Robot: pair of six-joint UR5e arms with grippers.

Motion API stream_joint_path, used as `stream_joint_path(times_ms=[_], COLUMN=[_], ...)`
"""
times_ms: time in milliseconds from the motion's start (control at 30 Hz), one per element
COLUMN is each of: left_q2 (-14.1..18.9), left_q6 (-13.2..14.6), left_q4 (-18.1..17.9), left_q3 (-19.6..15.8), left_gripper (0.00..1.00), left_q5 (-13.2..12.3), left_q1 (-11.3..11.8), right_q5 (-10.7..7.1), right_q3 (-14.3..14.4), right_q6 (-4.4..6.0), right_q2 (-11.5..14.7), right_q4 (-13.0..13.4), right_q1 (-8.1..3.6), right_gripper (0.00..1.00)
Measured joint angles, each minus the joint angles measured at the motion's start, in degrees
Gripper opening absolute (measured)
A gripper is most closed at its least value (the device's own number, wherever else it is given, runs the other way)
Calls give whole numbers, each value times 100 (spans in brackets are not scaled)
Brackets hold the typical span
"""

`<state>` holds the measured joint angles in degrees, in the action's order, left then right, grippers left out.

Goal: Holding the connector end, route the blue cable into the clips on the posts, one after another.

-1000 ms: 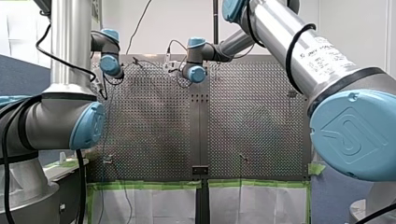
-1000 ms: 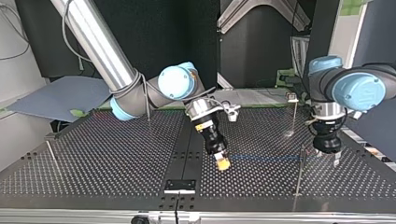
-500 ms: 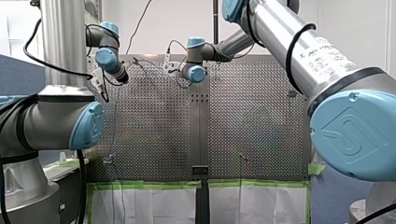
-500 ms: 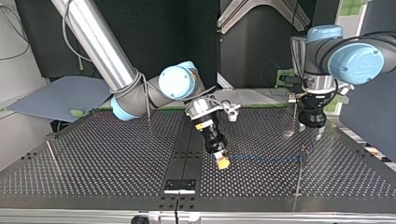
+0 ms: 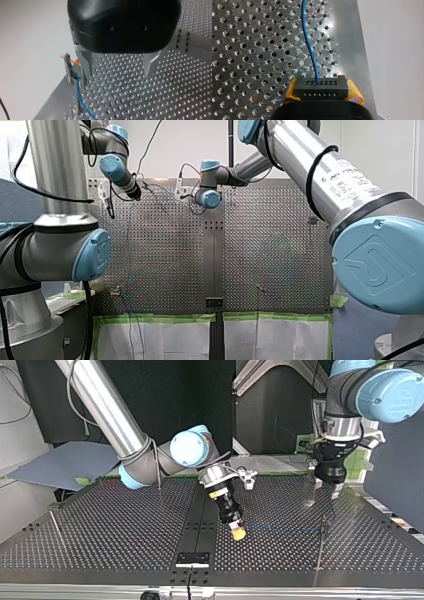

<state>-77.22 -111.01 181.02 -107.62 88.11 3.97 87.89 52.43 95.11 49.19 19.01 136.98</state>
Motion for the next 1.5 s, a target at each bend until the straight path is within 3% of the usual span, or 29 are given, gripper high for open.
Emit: stream_joint_path(times_ms=[267,533,933,1500], left_q2=[389,168,95,-169], left_q6=[432,843,1421,1506], left_q4=[437,724,766,761], left_q3=[31,368,900,933], left_gripper=[98,98,98,98], left_q5=[24,-208,-378,-222], left_q1=[-66,-97,-76,-85], right_q5=[15,18,20,19], right_q3=[0,1,2,1], right_q6=[-17,-8,0,0], right_q2=[0,0,0,0], right_q4=[-83,-107,-107,-118], right_q1=[0,0,-7,-34], right_gripper=[0,0,0,0])
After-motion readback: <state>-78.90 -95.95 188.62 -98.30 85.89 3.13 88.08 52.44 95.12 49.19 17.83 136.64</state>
